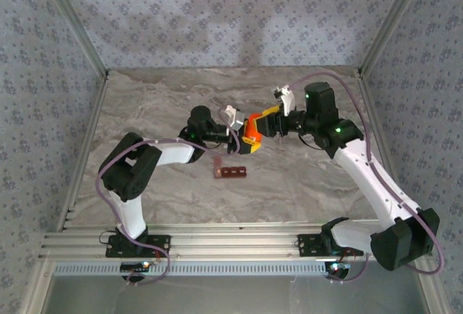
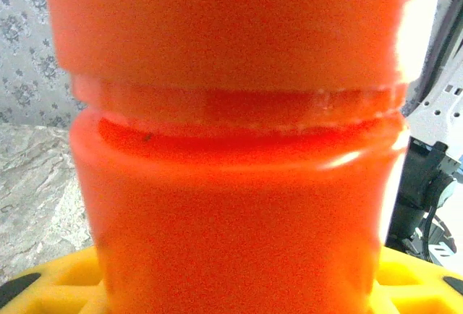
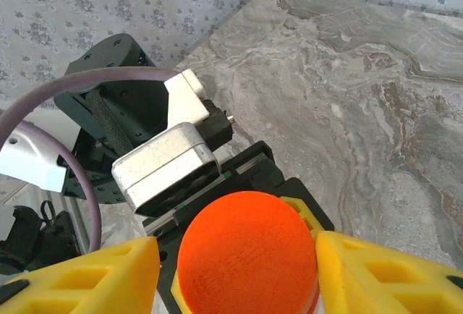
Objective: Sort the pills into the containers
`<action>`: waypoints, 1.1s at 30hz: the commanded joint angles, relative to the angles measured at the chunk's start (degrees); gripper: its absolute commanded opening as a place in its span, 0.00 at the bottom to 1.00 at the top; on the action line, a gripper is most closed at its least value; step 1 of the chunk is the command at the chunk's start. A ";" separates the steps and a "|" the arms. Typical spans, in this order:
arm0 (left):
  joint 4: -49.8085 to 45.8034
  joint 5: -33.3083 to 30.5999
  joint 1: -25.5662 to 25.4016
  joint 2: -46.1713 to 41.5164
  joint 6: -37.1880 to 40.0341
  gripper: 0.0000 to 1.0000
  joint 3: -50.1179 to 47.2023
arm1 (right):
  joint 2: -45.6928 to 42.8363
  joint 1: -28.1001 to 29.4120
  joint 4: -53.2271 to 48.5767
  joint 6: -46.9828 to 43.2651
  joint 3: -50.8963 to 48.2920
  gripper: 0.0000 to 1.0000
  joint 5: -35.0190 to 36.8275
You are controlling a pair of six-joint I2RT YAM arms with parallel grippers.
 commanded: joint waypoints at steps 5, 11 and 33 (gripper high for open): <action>1.25 -0.73 0.05 -2.50 -0.09 0.00 0.83 | -2.42 1.22 -2.69 1.53 -1.29 0.65 0.95; 1.37 -0.60 0.02 -2.59 0.00 0.00 0.57 | -1.17 0.70 -2.06 1.79 0.27 0.72 3.75; 1.71 -0.42 0.11 -2.68 -0.26 0.00 0.48 | 5.70 4.20 -6.48 -2.78 6.88 0.57 9.77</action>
